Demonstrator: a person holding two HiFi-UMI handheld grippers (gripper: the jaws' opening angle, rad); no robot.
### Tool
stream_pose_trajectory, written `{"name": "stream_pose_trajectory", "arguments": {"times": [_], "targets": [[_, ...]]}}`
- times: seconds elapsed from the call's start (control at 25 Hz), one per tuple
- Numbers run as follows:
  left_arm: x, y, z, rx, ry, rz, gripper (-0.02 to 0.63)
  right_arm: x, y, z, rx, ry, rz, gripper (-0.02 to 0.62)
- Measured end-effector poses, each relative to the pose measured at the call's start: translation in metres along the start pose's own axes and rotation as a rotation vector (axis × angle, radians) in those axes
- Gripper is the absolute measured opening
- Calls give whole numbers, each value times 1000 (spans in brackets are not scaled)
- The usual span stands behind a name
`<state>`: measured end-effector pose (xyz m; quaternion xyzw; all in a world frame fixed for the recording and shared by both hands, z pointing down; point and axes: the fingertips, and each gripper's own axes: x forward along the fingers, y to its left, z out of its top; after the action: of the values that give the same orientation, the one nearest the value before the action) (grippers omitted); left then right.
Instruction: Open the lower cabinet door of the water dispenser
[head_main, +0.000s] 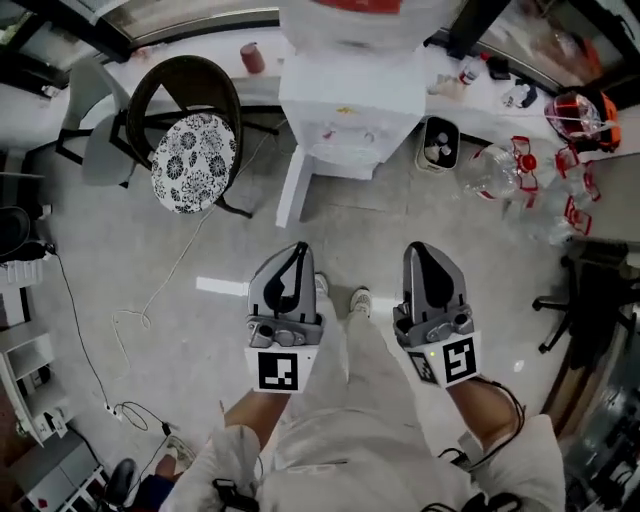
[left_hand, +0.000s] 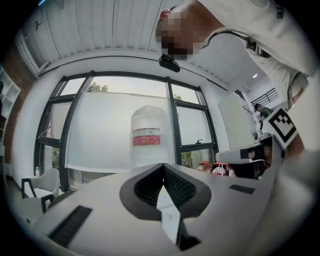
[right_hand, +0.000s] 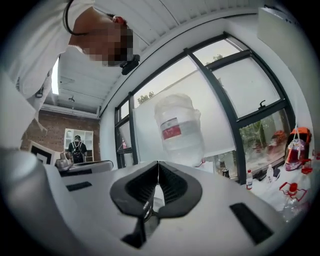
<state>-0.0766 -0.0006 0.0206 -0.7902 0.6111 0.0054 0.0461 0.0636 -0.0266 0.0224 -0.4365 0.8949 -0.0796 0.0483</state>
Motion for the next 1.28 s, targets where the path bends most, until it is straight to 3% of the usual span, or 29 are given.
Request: {"name": "stream_pose_trajectory", "arguments": {"times": [0.16, 0.48, 0.8, 1.28], "targets": [[-5, -10, 46, -14, 8, -7, 2, -35, 3, 41, -11, 26, -32, 15], [-16, -23, 95, 25, -17, -51, 2, -85, -13, 85, -1, 17, -107, 15], [-23, -36, 123, 28, -72, -63, 2, -99, -2, 116, -50, -21, -94, 15], [-21, -47, 136, 26, -85, -106, 2, -105, 10, 122, -66, -21, -77, 15]]}}
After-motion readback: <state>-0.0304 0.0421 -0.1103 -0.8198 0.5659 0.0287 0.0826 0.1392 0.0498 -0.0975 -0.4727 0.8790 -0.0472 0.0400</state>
